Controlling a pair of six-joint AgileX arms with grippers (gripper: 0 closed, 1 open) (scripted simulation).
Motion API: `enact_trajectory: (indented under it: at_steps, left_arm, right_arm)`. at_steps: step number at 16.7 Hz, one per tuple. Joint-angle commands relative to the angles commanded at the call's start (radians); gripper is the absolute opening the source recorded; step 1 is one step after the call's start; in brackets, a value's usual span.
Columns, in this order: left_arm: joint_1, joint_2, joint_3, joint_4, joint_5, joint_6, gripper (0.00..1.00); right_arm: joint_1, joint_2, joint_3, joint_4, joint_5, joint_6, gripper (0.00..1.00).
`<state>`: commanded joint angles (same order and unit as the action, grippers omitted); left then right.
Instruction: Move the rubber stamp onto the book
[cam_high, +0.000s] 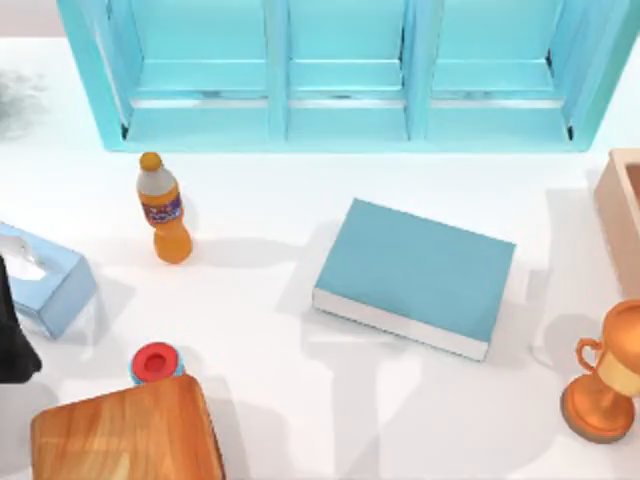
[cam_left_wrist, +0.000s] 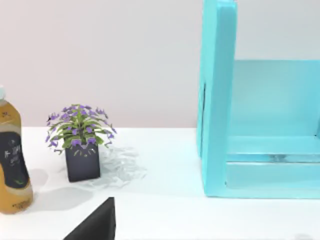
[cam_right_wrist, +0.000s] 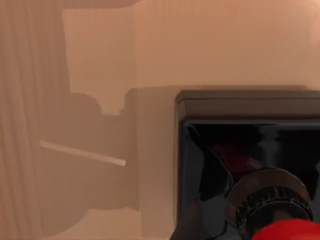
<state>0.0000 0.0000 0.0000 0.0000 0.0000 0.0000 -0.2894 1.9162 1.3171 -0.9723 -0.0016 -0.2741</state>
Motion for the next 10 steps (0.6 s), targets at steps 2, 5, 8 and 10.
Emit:
enact_trajectory:
  at_steps: [2,5,8,10]
  left_arm:
    - [0.000,0.000,0.000,0.000,0.000,0.000,1.00]
    - [0.000,0.000,0.000,0.000,0.000,0.000,1.00]
    - [0.000,0.000,0.000,0.000,0.000,0.000,1.00]
    - [0.000,0.000,0.000,0.000,0.000,0.000,1.00]
  right_arm:
    - [0.000,0.000,0.000,0.000,0.000,0.000,0.17]
    - [0.000,0.000,0.000,0.000,0.000,0.000,0.00]
    - [0.000,0.000,0.000,0.000,0.000,0.000,0.00]
    - [0.000,0.000,0.000,0.000,0.000,0.000,0.00]
